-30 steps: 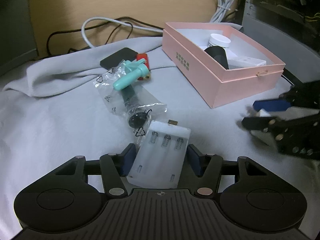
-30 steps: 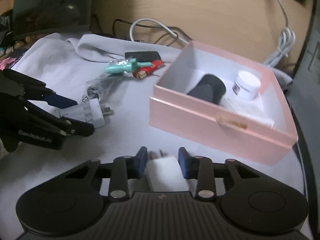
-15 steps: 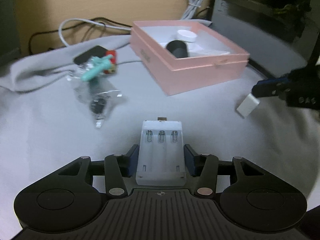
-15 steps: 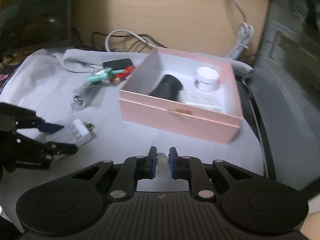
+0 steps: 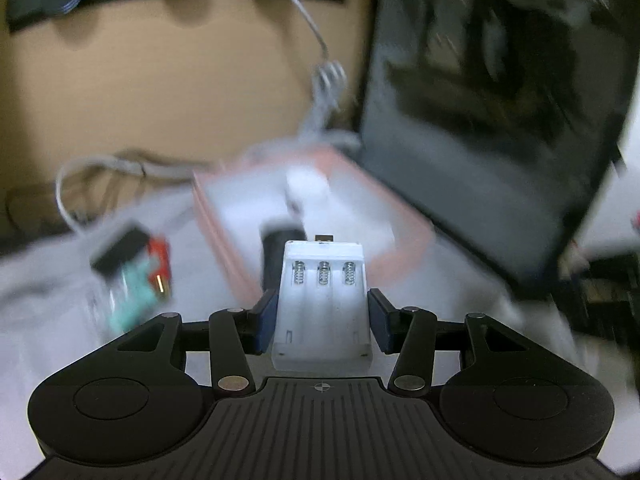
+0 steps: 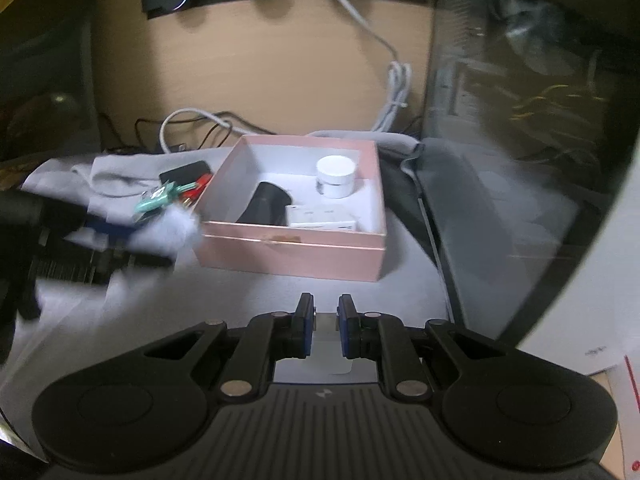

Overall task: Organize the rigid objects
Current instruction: 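Carry the battery charger and plug into the pink box and open both grippers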

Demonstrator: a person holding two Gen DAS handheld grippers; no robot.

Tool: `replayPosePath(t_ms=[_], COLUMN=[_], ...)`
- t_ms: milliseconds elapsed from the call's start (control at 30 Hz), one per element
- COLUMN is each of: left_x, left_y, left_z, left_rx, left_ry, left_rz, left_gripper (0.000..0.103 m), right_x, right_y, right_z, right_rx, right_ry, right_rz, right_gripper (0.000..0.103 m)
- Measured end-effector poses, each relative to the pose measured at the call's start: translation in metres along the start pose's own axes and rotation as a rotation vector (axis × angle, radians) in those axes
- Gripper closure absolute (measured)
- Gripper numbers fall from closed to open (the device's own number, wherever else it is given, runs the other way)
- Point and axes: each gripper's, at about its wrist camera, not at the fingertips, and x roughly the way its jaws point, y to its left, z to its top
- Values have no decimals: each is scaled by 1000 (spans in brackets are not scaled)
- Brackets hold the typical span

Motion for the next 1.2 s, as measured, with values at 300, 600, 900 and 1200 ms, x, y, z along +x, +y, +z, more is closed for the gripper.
replayPosePath(t_ms=[300,600,900,1200], left_x=[97,80,11,0], left_y=[28,55,90,120], left_z=[96,59,-51,-65], left_rx=[-138,-259,-418,-439], left_ry=[4,-59,39,86], left_rz=[27,70,201,298], left_gripper=[51,52,52,52], right_x=[-13,-12,15,57], right_y=[-8,-24,-20,10], right_z=[-8,-14,79,144], right_rx=[42,79,42,-9], right_ry=[-22,4,-146,-232], right_rz=[-52,-87,17,65], right_gripper=[90,90,90,53])
